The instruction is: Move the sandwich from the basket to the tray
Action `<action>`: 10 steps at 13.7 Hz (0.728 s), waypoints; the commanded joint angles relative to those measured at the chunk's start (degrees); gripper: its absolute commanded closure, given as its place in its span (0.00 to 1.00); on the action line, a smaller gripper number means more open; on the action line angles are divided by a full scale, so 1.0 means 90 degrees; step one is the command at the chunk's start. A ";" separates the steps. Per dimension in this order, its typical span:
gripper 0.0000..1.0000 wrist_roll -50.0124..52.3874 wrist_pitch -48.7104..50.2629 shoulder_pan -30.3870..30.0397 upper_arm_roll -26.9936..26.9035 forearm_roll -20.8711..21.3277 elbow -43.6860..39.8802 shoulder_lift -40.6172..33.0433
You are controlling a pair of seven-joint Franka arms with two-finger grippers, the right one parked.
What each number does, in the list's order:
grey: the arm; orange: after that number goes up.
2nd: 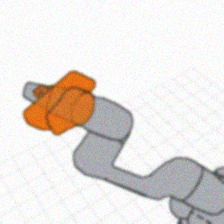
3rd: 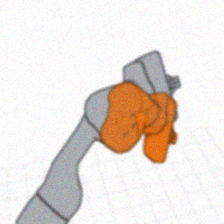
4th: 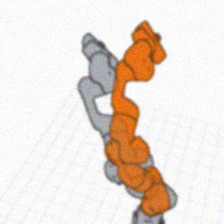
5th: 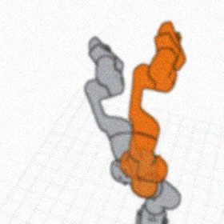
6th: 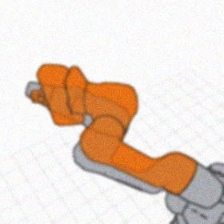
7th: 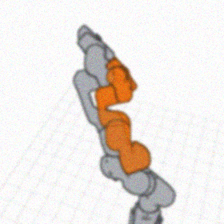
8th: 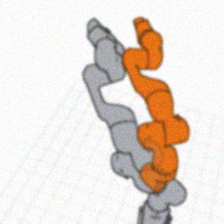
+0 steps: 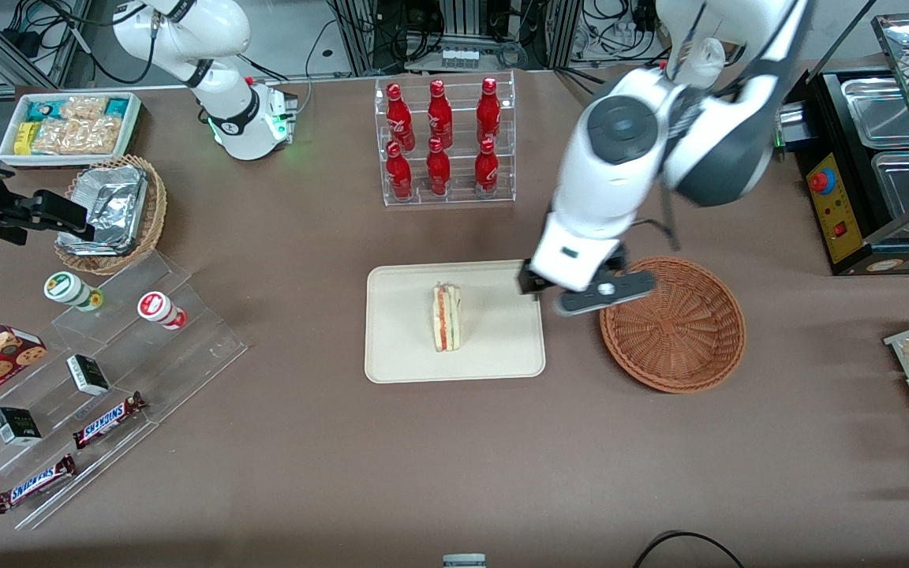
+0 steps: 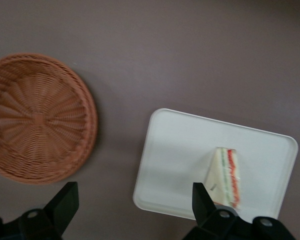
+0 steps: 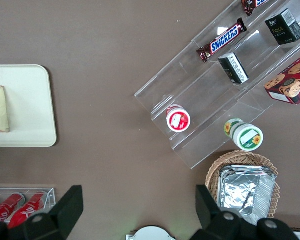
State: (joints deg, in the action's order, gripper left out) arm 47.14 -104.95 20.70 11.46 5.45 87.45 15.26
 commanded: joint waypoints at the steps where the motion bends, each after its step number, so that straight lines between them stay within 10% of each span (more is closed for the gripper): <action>1: 0.00 -0.0714 0.0244 -0.0579 0.0055 0.0000 0.0790 -0.0873; 10: 0.00 -0.3506 0.1163 -0.2580 0.0045 -0.0497 0.1103 -0.1909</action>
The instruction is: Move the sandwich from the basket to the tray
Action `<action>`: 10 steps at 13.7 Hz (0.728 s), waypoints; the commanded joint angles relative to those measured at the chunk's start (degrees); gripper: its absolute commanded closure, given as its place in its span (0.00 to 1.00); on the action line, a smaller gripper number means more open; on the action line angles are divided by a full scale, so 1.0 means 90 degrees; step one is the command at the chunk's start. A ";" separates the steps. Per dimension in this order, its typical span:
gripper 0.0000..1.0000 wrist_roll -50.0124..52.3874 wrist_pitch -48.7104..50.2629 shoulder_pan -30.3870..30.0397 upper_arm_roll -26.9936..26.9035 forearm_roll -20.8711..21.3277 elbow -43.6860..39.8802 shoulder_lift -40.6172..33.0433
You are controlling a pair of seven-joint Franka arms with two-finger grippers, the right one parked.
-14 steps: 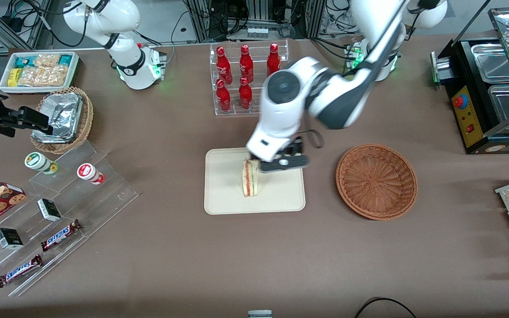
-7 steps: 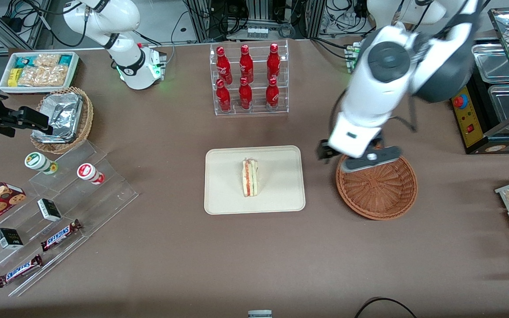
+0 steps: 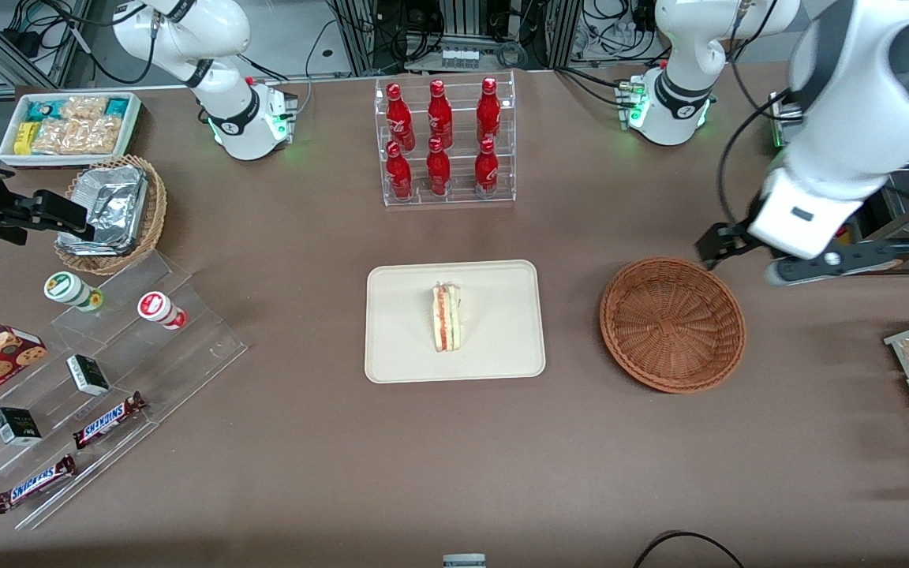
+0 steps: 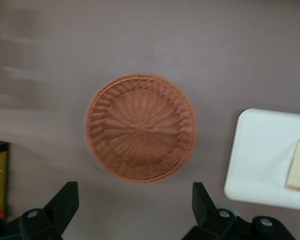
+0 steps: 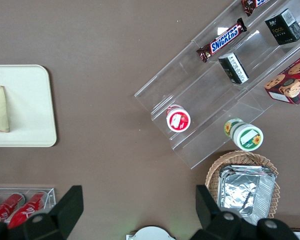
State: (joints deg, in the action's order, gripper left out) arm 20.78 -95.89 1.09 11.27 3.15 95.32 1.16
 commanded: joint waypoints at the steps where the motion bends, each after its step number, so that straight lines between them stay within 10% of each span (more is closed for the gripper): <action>1: 0.00 -0.0958 0.0166 -0.0626 0.0067 -0.0397 0.0355 -0.0480; 10: 0.00 -0.1772 0.0185 -0.0719 -0.0127 -0.0448 0.0153 -0.0443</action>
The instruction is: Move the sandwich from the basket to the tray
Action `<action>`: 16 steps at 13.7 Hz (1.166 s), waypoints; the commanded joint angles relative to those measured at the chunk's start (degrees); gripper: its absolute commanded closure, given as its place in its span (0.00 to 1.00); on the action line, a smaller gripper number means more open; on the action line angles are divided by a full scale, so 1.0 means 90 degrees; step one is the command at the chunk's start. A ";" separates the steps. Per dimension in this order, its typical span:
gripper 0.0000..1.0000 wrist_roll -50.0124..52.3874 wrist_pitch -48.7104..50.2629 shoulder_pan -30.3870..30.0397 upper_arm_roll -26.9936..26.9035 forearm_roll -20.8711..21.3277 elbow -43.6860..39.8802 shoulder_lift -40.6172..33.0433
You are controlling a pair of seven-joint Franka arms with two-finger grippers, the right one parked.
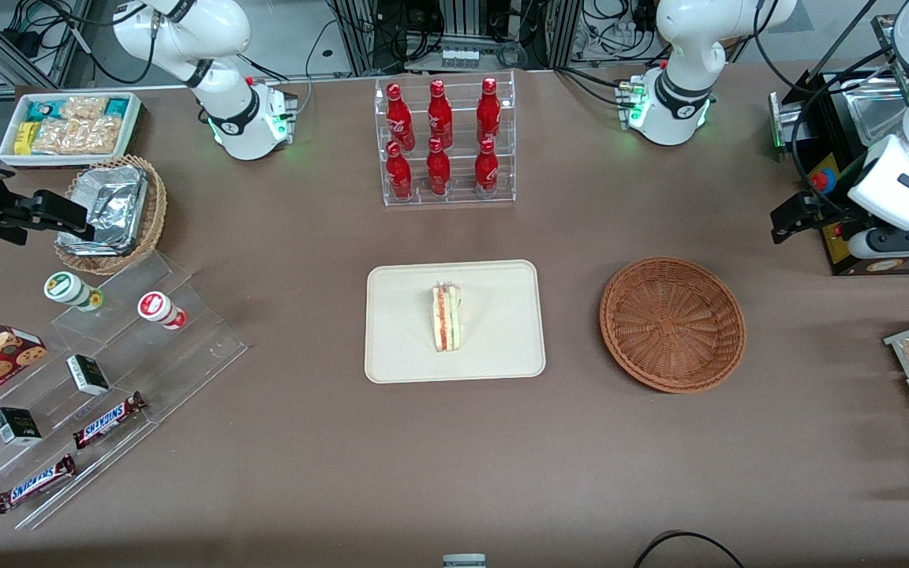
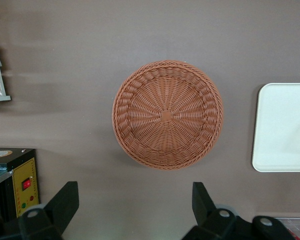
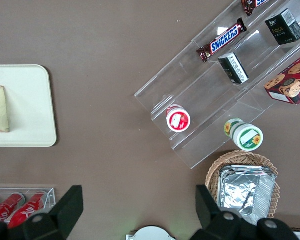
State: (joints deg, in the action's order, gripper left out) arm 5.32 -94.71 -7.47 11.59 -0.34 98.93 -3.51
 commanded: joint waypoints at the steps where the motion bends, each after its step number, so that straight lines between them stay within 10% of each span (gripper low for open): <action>1: 0.00 -0.0025 0.0083 0.0727 -0.0571 -0.0021 -0.0511 0.0242; 4: 0.00 -0.0103 0.0171 0.1435 -0.1385 -0.0030 -0.0903 0.0448; 16: 0.00 -0.0151 0.0484 0.0800 -0.0985 0.0018 -0.0543 0.0067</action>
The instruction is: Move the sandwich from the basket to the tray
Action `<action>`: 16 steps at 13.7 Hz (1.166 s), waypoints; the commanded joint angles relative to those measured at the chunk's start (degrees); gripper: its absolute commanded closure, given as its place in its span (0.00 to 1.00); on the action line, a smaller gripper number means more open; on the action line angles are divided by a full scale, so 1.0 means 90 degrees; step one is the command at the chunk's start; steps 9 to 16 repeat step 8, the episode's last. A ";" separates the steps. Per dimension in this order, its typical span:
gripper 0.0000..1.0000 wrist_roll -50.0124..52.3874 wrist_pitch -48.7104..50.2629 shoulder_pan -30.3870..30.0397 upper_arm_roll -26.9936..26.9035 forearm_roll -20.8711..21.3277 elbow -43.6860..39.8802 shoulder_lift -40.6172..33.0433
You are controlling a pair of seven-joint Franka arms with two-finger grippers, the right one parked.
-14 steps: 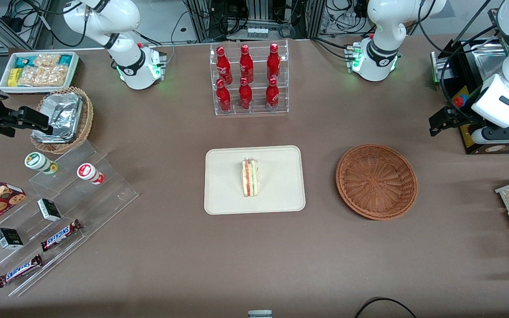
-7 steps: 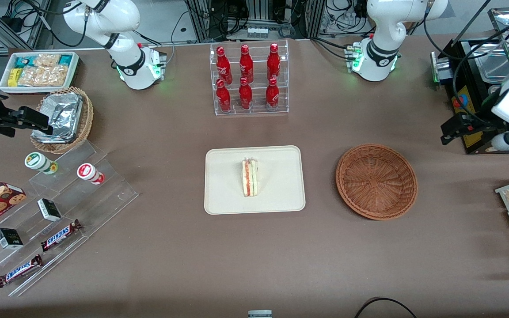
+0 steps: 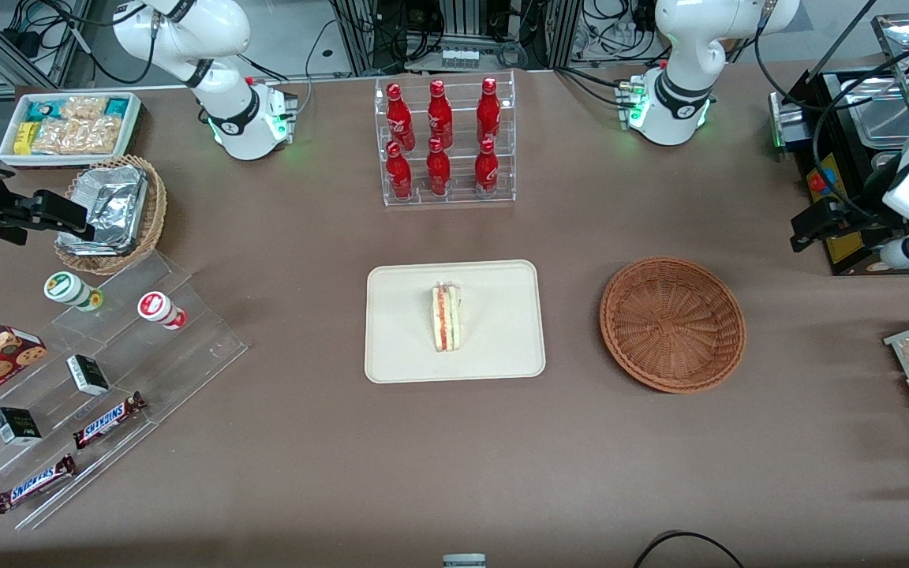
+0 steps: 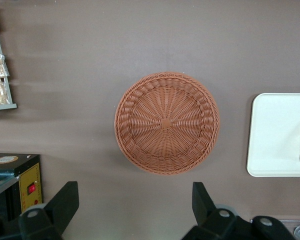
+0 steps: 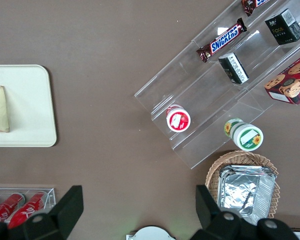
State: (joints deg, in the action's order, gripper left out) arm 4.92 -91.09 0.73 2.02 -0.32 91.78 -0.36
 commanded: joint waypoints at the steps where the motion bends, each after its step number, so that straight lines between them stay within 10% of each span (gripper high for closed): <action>1: 0.00 -0.0175 0.0140 -0.0120 0.0068 0.0006 0.0174 -0.0244; 16: 0.00 -0.0419 0.0326 -0.0071 0.0068 0.0006 0.0008 -0.0204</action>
